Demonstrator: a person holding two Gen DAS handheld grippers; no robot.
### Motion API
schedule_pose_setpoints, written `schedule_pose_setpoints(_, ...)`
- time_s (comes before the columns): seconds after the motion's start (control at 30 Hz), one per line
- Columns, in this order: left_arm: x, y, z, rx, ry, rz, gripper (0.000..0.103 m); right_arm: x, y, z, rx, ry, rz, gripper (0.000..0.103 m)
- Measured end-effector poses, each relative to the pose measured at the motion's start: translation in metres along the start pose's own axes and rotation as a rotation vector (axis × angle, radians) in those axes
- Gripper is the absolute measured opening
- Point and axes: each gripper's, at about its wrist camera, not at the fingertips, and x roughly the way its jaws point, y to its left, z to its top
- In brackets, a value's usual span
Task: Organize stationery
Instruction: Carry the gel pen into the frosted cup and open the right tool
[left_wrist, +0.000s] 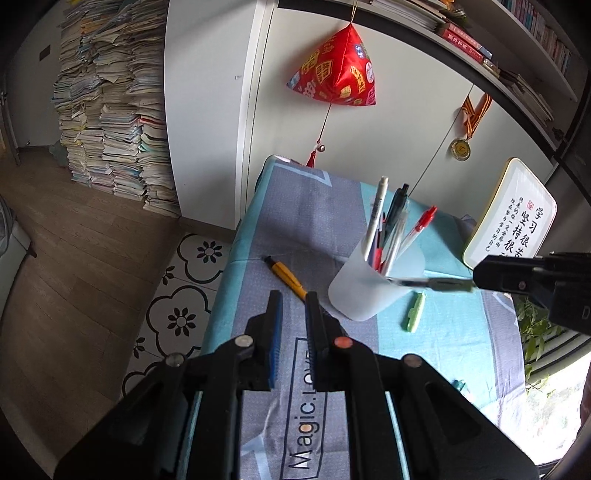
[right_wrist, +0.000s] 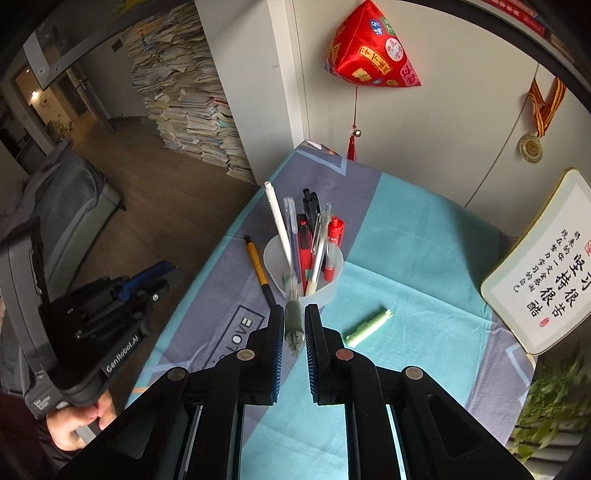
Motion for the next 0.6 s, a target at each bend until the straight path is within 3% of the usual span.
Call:
schedule_pose_setpoints(0.07,0.007,0.003,-0.003,-0.003,0.019,0.002,0.014,0.005,0.001,0.002,0.015,-0.006,0.005,0.012)
schedule_pose_setpoints(0.17,0.02,0.006,-0.007,0.003,0.05,0.016,0.027,0.011,0.001,0.004,0.031,-0.019,0.016,0.012)
schedule_pose_setpoints(0.37,0.054,0.009,-0.013,-0.034,0.111,0.035,0.033,-0.009,-0.001,-0.006,0.063,-0.112,0.026,0.012)
schedule_pose_setpoints(0.47,0.077,0.008,-0.012,-0.065,0.138,0.103,0.039,-0.024,-0.003,-0.02,0.072,-0.155,0.061,0.012)
schedule_pose_setpoints(0.6,0.107,0.017,-0.01,-0.173,0.194,0.118,0.039,-0.034,-0.007,-0.033,0.066,-0.172,0.055,0.012)
